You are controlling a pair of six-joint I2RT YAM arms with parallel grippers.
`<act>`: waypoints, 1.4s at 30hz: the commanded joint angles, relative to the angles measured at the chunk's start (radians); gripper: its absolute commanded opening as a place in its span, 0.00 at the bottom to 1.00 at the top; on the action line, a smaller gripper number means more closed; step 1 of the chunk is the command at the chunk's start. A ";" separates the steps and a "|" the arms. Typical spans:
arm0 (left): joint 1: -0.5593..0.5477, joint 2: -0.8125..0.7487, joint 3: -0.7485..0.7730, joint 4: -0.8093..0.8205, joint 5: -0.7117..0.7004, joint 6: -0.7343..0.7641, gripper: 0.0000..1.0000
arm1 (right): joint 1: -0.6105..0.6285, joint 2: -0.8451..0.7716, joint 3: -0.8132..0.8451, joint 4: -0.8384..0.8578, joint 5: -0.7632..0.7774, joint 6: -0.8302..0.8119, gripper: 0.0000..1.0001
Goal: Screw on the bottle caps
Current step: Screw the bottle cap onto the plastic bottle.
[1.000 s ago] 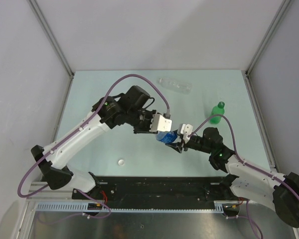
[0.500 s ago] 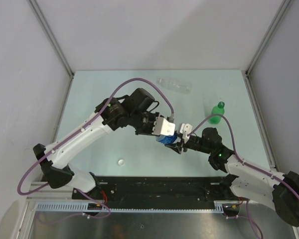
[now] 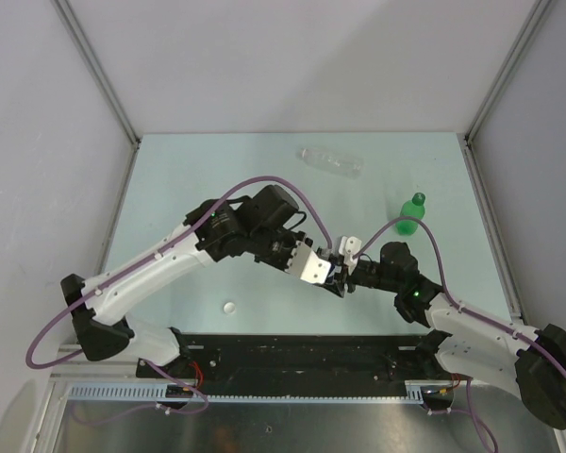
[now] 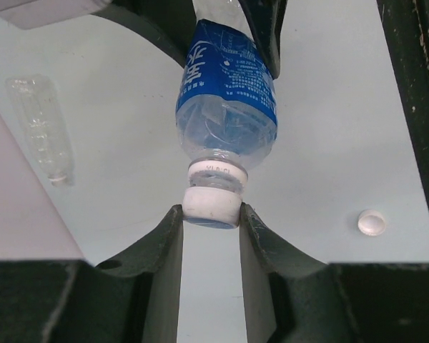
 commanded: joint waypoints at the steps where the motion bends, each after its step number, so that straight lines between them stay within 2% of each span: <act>1: -0.053 0.034 -0.071 -0.021 0.098 0.113 0.00 | 0.010 -0.062 0.103 0.406 -0.158 0.089 0.00; 11: -0.108 0.042 -0.062 -0.021 0.063 0.123 0.01 | 0.005 -0.020 0.103 0.503 -0.207 0.187 0.00; 12: -0.110 0.041 -0.057 -0.021 0.058 0.123 0.07 | 0.005 -0.020 0.103 0.500 -0.204 0.188 0.00; 15: -0.113 0.037 -0.046 -0.021 0.035 0.130 0.36 | 0.006 -0.021 0.103 0.475 -0.187 0.184 0.00; 18: -0.114 0.030 -0.033 -0.020 0.016 0.131 0.55 | 0.005 -0.025 0.103 0.452 -0.174 0.174 0.00; 26: -0.115 0.022 -0.008 -0.019 0.004 0.117 0.78 | 0.004 -0.045 0.103 0.413 -0.169 0.159 0.00; 29: -0.114 0.018 0.021 -0.015 0.020 0.097 0.95 | 0.004 -0.048 0.103 0.396 -0.162 0.153 0.00; 32: -0.113 0.016 0.045 0.004 0.016 0.072 0.99 | 0.002 -0.047 0.103 0.385 -0.161 0.147 0.00; 42: -0.114 0.013 0.113 0.102 -0.031 -0.024 0.99 | -0.009 -0.049 0.103 0.347 -0.161 0.138 0.00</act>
